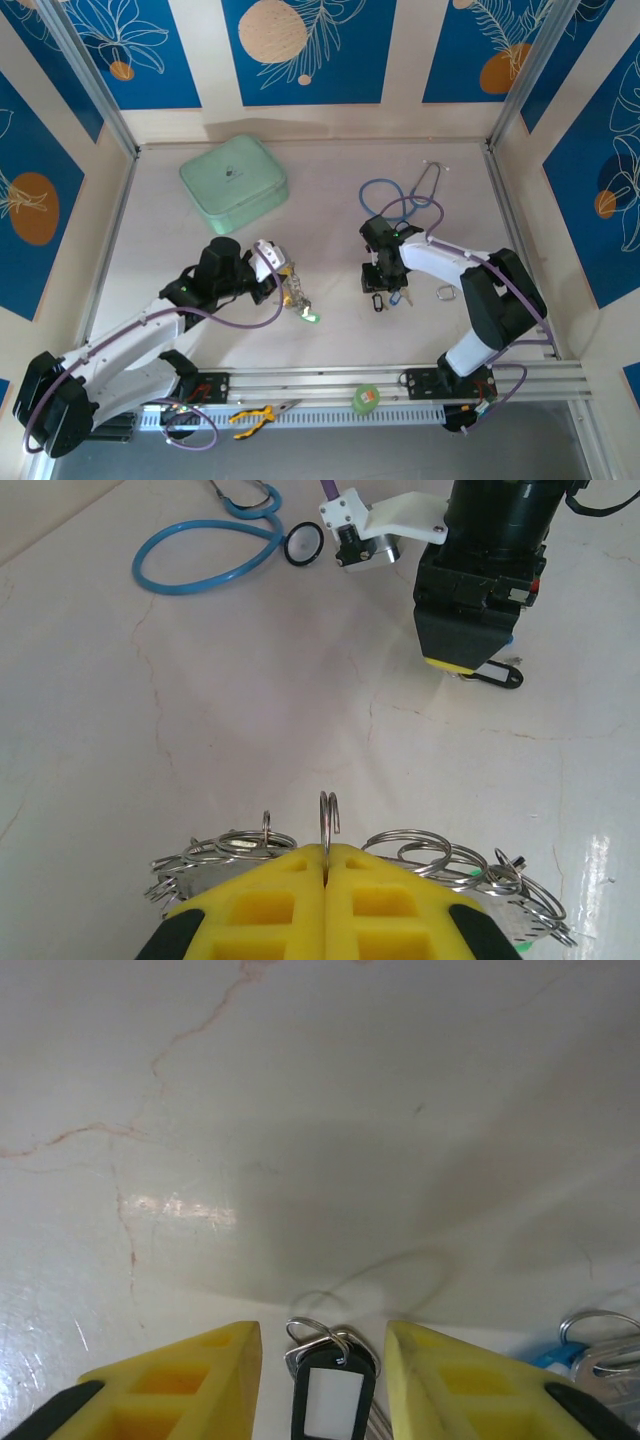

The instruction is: Put the keys on the keyring

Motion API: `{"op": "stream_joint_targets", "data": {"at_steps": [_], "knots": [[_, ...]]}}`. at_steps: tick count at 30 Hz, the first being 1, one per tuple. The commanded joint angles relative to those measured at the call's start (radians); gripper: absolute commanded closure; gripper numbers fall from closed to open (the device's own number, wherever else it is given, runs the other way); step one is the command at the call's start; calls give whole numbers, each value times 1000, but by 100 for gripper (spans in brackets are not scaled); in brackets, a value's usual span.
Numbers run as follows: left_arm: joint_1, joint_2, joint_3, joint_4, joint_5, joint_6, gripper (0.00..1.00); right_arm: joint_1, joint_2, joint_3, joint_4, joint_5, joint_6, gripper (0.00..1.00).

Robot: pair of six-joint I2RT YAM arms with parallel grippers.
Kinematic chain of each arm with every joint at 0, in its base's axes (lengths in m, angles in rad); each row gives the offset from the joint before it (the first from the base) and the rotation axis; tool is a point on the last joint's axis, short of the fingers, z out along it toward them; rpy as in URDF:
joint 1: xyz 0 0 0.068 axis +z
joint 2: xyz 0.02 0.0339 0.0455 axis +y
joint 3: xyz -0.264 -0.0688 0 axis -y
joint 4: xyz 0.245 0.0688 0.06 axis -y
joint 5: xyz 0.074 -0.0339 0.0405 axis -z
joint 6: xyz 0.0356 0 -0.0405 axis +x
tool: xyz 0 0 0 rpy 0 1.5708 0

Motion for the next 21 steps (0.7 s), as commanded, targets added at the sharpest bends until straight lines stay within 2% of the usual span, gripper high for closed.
{"op": "stream_joint_targets", "data": {"at_steps": [1, 9, 21], "knots": [[-13, -4, 14, 35, 22, 4, 100, -3, 19, 32, -24, -17, -16, 64], [-14, -10, 13, 29, 16, 14, 100, -2, 43, 41, -34, -16, -14, 68], [-15, -25, 7, 40, 5, 10, 100, 18, 69, 70, -64, -10, -33, 83]]}}
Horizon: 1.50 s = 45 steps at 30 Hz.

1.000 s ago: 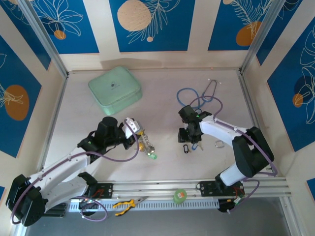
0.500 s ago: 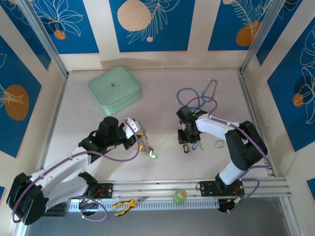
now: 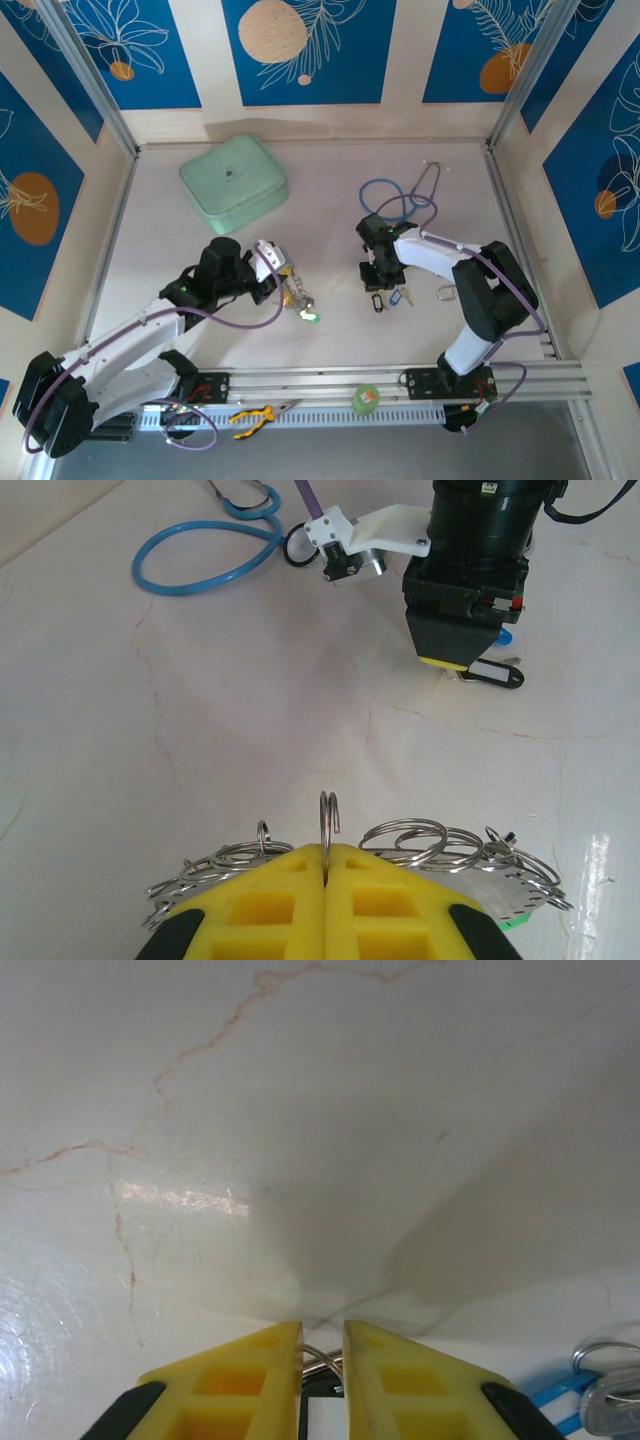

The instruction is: Put the keys on the keyring

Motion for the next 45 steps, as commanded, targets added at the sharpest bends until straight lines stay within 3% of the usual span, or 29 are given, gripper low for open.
{"op": "stream_joint_targets", "data": {"at_steps": [1, 8, 14, 20, 29, 39, 45], "knots": [[-14, -26, 7, 40, 6, 7, 100, 12, 10, 27, -43, -7, -11, 85], [-14, -27, 7, 38, 3, 12, 100, 25, -5, 32, -65, -15, -3, 91], [-14, -27, 7, 38, 5, 14, 100, 25, -14, 20, -80, -5, 30, 69], [-13, -28, 7, 34, 1, 18, 100, 56, 22, 23, -84, -23, 42, 66], [-13, -43, -2, 44, -1, 14, 100, 60, 45, 44, -95, -12, 42, 75], [-14, -42, 0, 30, -3, 23, 100, 57, 23, 42, -105, 1, 47, 100], [-13, -42, 0, 28, 1, 22, 100, 44, -17, 52, -79, 6, 44, 100]]}}
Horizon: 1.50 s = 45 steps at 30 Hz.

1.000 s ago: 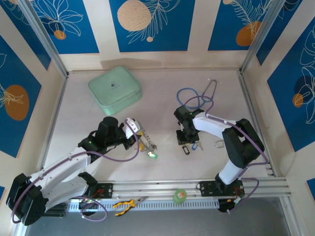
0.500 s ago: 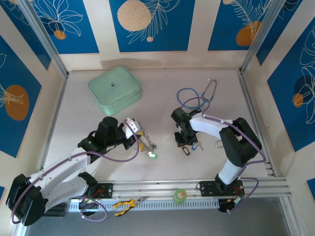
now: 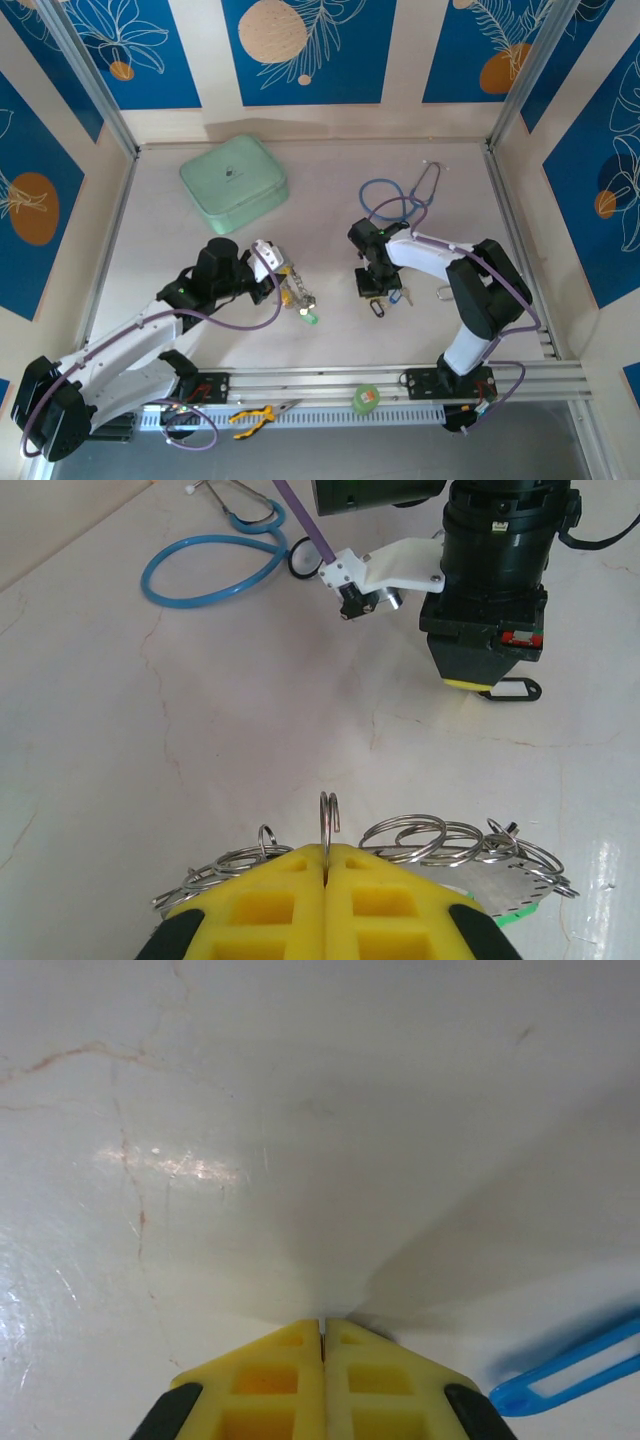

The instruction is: Put the keys on the keyring

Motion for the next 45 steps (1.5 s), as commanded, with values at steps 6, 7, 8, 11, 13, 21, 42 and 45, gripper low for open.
{"op": "stream_joint_targets", "data": {"at_steps": [6, 7, 8, 11, 13, 21, 42, 45], "knots": [[-13, -9, 4, 34, 9, 15, 100, 1, -18, 50, 70, -97, -1, 100], [-13, -5, 4, 33, 11, 13, 100, 3, -2, 58, 76, -110, -3, 100], [-13, -4, 5, 32, 12, 13, 100, 4, 13, 64, 80, -114, -3, 99], [-13, -2, 5, 27, 14, 14, 100, 5, 47, 78, 100, -114, -8, 99], [-13, -1, 5, 25, 14, 15, 100, 4, 67, 86, 107, -115, -11, 98], [-14, 7, 7, 23, 16, 18, 100, -6, 111, 112, 92, -109, -27, 88], [-14, 8, 9, 20, 19, 25, 100, 0, 81, 126, 30, -67, -37, 87], [-13, 7, 8, 18, 19, 25, 100, 2, 83, 129, 25, -66, -39, 87]]}}
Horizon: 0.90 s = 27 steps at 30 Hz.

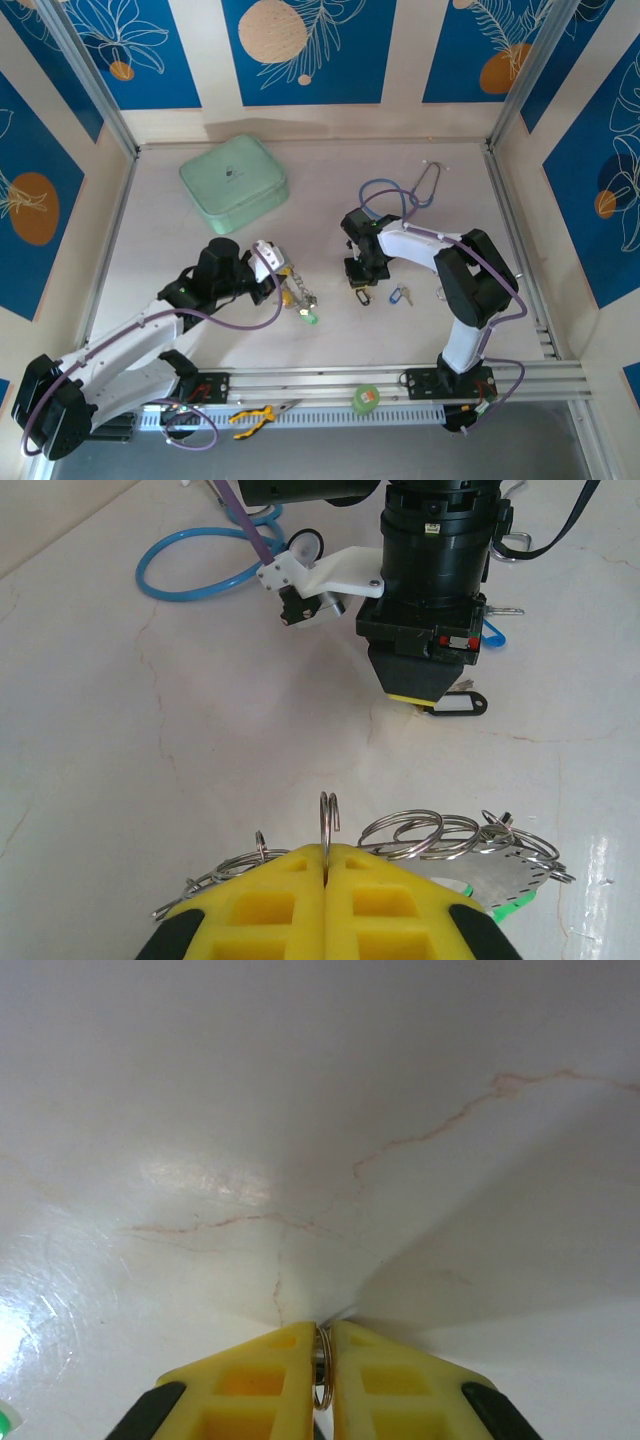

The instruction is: Put the keys on the keyring

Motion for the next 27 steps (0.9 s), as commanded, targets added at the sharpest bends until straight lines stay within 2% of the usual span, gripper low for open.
{"op": "stream_joint_targets", "data": {"at_steps": [1, 16, 19, 24, 27], "knots": [[-11, -1, 9, 22, 16, 25, 100, 4, -19, 29, -39, 9, -10, 88], [-12, -2, 8, 19, 17, 26, 100, 6, -18, 34, -50, 17, -13, 86], [-12, -4, 8, 18, 17, 27, 100, 7, -16, 34, -51, 16, -14, 89], [-12, -5, 8, 15, 15, 29, 100, 8, -17, 37, -57, 17, -16, 100], [-11, -7, 9, 15, 14, 26, 100, 8, -34, 42, -65, 20, -18, 100]]}}
